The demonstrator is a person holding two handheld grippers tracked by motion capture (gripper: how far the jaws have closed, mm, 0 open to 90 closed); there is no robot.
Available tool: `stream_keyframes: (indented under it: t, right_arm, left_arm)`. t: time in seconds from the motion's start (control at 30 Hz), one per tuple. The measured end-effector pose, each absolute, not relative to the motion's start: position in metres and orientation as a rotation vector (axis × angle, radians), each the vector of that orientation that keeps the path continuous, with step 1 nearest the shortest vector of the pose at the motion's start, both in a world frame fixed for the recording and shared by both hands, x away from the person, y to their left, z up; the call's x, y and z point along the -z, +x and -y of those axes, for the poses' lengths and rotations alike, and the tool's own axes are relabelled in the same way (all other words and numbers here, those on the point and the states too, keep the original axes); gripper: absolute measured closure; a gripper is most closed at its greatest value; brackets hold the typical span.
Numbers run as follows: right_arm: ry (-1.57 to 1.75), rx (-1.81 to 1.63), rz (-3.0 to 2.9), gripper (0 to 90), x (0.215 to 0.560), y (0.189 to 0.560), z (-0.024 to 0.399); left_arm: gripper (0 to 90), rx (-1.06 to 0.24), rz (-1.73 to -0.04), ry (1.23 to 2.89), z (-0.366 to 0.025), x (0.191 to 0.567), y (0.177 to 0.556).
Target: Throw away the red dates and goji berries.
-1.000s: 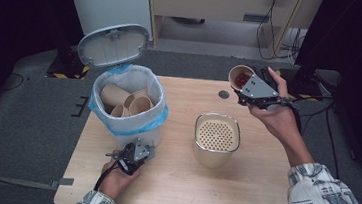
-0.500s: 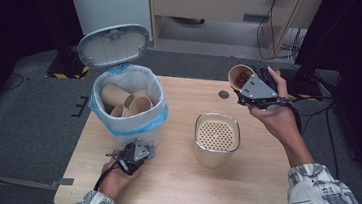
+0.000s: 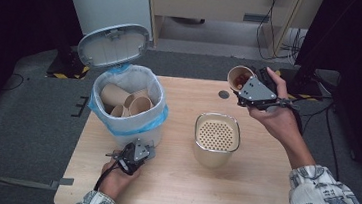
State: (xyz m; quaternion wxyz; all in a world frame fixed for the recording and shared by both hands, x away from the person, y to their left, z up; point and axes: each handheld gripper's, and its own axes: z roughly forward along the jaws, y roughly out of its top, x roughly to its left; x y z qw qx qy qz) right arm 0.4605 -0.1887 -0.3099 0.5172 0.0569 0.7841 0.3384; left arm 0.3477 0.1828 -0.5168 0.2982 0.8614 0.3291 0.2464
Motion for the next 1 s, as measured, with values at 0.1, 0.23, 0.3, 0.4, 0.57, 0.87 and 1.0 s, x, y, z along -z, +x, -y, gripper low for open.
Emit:
stream_keyframes:
  t: [0.1,0.23,0.3,0.4,0.57,0.87,1.0]
  right_arm:
    - [0.108,-0.797,-1.887,28.9,0.311,0.457,0.185]
    - [0.091,-0.768,-1.875,28.9,0.311,0.454,0.184]
    - [0.08,-0.754,-1.871,28.9,0.311,0.453,0.183]
    - [0.072,-0.738,-1.868,28.9,0.312,0.452,0.181]
    - [0.035,-0.708,-1.862,29.0,0.309,0.449,0.178]
    - [-0.005,-0.673,-1.856,29.0,0.305,0.445,0.178]
    - [-0.028,-0.649,-1.843,29.0,0.303,0.444,0.178]
  left_arm:
    - [89.9,-0.654,-0.875,2.29,-0.183,0.517,0.348]
    - [89.9,-0.654,-0.875,2.291,-0.183,0.517,0.348]
    - [89.9,-0.655,-0.875,2.29,-0.183,0.517,0.348]
    - [89.9,-0.654,-0.876,2.291,-0.183,0.517,0.348]
    - [89.9,-0.654,-0.877,2.29,-0.183,0.517,0.348]
    - [89.9,-0.655,-0.877,2.288,-0.183,0.517,0.348]
    - [89.9,-0.655,-0.877,2.288,-0.183,0.517,0.348]
